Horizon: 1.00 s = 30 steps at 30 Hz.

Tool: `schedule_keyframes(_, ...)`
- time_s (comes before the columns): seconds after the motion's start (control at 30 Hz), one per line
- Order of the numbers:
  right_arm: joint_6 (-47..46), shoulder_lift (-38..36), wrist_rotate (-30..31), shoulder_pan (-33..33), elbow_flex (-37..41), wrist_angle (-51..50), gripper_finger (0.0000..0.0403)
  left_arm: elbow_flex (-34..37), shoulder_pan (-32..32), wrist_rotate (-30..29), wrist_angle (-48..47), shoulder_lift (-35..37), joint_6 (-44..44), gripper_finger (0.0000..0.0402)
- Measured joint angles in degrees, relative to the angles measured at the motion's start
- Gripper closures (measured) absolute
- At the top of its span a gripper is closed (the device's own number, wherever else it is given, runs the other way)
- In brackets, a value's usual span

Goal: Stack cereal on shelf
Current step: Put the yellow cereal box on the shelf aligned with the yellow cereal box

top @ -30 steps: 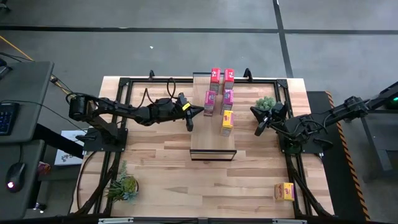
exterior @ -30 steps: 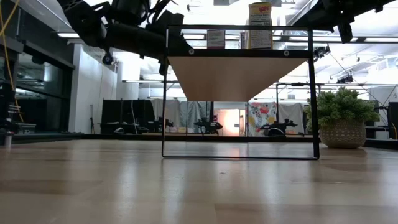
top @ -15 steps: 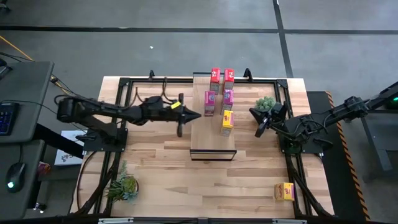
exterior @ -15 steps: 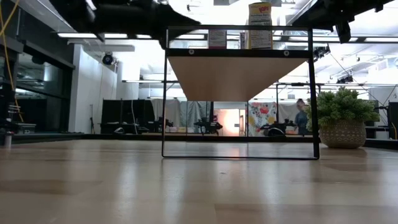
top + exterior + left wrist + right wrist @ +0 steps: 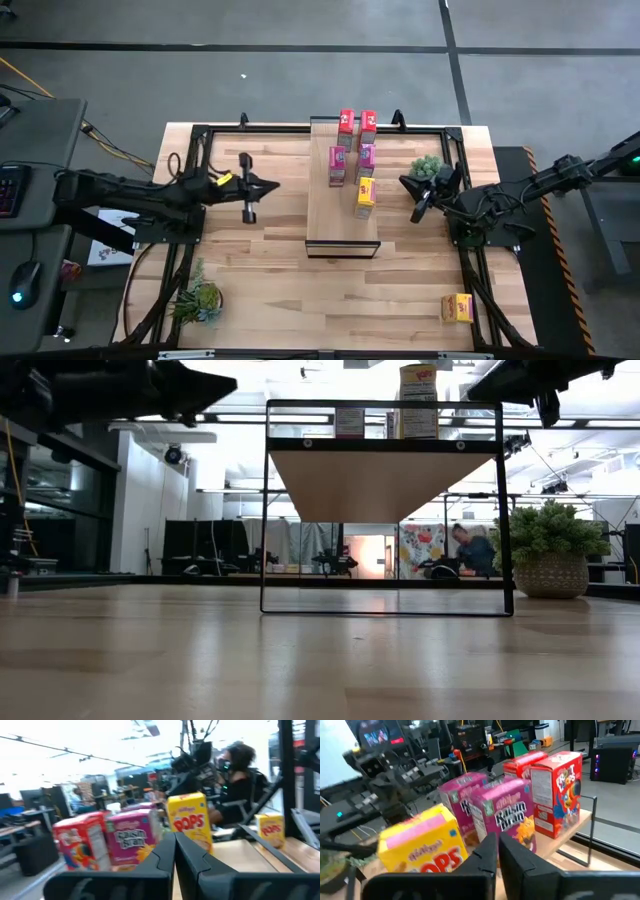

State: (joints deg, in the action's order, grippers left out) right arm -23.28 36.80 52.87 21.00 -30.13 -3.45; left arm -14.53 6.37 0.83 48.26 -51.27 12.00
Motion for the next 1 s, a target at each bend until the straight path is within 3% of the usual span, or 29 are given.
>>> schedule_keyframes(0.1,1.14,-0.09,-3.34,-0.78,-1.68,0.88,0.0349,0.75,0.02,-1.09,-0.49,3.01,0.09,0.0401)
schedule_keyframes(0.23,0.71,0.32,-7.53,-1.87,-8.64,-3.72,0.0251,0.66,0.02,-1.12,-0.89,4.35,0.07,0.0402)
schedule_keyframes(0.33,-6.39,2.36,-12.69,-2.33,-16.79,-17.01,0.0167,0.66,0.02,-1.11,-0.86,4.37,0.1,0.0402)
schedule_keyframes(0.47,-28.05,10.01,-23.03,-2.39,-30.34,-43.33,0.0087,0.66,0.02,-1.65,-0.86,4.35,0.12,0.0402)
schedule_keyframes(0.6,-50.0,21.97,-38.88,-1.25,-41.66,-65.36,0.0063,0.66,0.02,-1.74,-0.86,4.35,0.12,0.0402)
schedule_keyframes(0.73,-66.75,34.06,-53.91,3.53,-47.38,-79.94,0.0061,0.66,0.02,-1.74,-0.86,4.35,0.09,0.0402)
schedule_keyframes(0.9,-78.51,44.59,-74.03,10.3,-47.92,-84.67,0.0061,0.66,0.02,-1.74,-0.86,4.35,0.09,0.0402)
schedule_keyframes(1.0,-84.21,48.79,-80.56,14.05,-47.69,-83.81,0.0061,0.66,0.02,-1.74,-0.86,4.35,0.12,0.0402)
